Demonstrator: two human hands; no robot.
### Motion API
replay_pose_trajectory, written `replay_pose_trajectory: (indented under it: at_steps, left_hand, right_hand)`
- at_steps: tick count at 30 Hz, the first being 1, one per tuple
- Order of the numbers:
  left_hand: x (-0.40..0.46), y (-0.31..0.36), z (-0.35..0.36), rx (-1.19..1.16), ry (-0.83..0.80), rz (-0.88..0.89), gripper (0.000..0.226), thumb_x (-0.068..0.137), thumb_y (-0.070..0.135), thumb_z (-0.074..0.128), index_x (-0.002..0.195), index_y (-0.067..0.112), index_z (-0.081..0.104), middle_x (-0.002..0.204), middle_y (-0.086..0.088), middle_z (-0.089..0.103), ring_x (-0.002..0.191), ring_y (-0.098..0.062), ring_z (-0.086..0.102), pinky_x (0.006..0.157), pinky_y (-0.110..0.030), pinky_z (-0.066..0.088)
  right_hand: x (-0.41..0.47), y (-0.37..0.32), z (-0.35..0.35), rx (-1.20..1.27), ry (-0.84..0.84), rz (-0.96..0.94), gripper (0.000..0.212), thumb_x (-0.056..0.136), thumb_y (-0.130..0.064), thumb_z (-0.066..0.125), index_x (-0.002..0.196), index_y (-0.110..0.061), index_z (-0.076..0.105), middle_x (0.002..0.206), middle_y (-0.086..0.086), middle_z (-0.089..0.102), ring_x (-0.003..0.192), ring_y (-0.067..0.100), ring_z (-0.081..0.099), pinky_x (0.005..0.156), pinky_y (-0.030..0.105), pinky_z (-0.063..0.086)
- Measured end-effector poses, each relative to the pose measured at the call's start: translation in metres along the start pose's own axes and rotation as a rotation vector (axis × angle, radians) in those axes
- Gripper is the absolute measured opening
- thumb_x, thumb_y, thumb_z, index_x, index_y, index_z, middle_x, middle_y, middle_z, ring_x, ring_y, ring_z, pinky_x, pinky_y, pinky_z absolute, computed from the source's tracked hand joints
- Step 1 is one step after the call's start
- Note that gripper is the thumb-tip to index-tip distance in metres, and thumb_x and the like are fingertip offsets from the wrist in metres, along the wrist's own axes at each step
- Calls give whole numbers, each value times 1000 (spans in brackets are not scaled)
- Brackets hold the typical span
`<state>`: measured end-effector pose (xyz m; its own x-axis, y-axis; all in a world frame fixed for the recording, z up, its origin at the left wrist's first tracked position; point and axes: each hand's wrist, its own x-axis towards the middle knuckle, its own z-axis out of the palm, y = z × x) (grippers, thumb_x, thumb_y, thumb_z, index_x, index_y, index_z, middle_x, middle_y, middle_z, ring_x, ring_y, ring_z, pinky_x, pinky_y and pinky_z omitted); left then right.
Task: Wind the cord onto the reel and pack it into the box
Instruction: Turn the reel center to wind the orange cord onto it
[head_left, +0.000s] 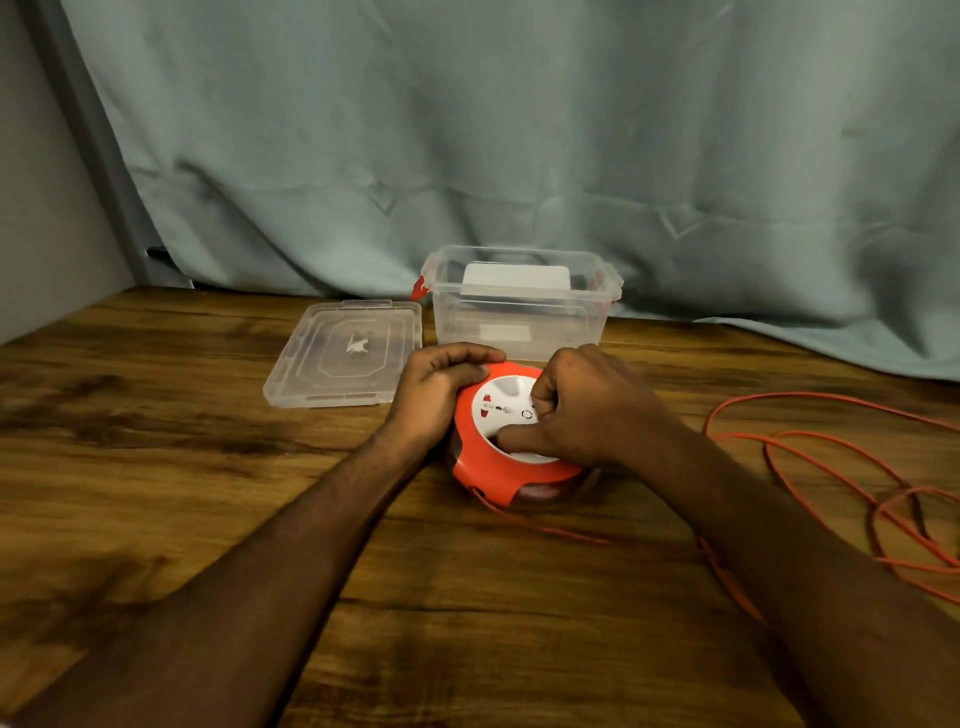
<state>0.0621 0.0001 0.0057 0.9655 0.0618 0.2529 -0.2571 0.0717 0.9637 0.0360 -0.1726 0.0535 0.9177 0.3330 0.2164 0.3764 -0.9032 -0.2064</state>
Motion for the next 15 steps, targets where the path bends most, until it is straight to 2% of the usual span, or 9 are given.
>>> replay_pose_trajectory:
  at_steps: [3, 6, 8, 10, 11, 13, 15]
  left_hand:
    - [1, 0, 0, -5, -7, 4, 28, 88, -11, 52, 102, -3, 74, 104, -22, 74, 92, -32, 70, 85, -41, 58]
    - [1, -1, 0, -8, -22, 6, 28, 88, -10, 53, 99, 2, 75, 100, -18, 75, 91, -29, 72, 83, -39, 59]
    - [0, -1, 0, -6, -27, 3, 27, 88, -10, 53, 98, 3, 75, 102, -19, 75, 91, -30, 72, 84, -40, 59]
    - [0, -1, 0, -6, -29, 0, 27, 88, -10, 53, 98, 2, 75, 102, -20, 75, 91, -30, 72, 85, -42, 59]
    - [1, -1, 0, -5, -27, -3, 27, 88, -10, 53, 98, 2, 75, 102, -20, 75, 90, -31, 72, 85, -42, 59]
    - [2, -2, -1, -2, -22, -7, 27, 88, -9, 53, 98, 2, 75, 102, -21, 75, 90, -32, 72, 85, -44, 59]
    - [4, -3, -1, 2, -25, -3, 26, 87, -9, 54, 100, 0, 75, 103, -23, 74, 92, -35, 72, 85, -45, 59]
  right_hand:
    - [-1, -12, 5, -40, 52, 47, 56, 71, -76, 70, 68, -23, 50, 77, -6, 50, 85, 19, 53, 72, 32, 35]
    - [-2, -20, 9, -14, 97, 73, 56, 78, -73, 67, 101, -22, 63, 95, -5, 50, 101, 23, 59, 77, 32, 36]
    - [1, -19, 11, 14, 112, 101, 62, 81, -71, 67, 111, -17, 65, 96, -3, 51, 104, 24, 61, 77, 31, 38]
    - [4, -16, 16, 34, 104, 100, 63, 79, -72, 67, 103, -15, 72, 90, -2, 58, 96, 23, 64, 71, 30, 39]
    - [6, -13, 18, 45, 102, 92, 59, 77, -74, 67, 93, -18, 75, 83, -3, 60, 89, 22, 64, 68, 30, 39]
    - [6, -7, 15, 48, 119, 71, 56, 72, -77, 68, 67, -21, 68, 67, -7, 57, 75, 18, 62, 64, 29, 38]
    - [6, 2, 3, 24, 131, 44, 56, 69, -78, 71, 64, -23, 65, 63, -9, 58, 69, 11, 58, 63, 30, 39]
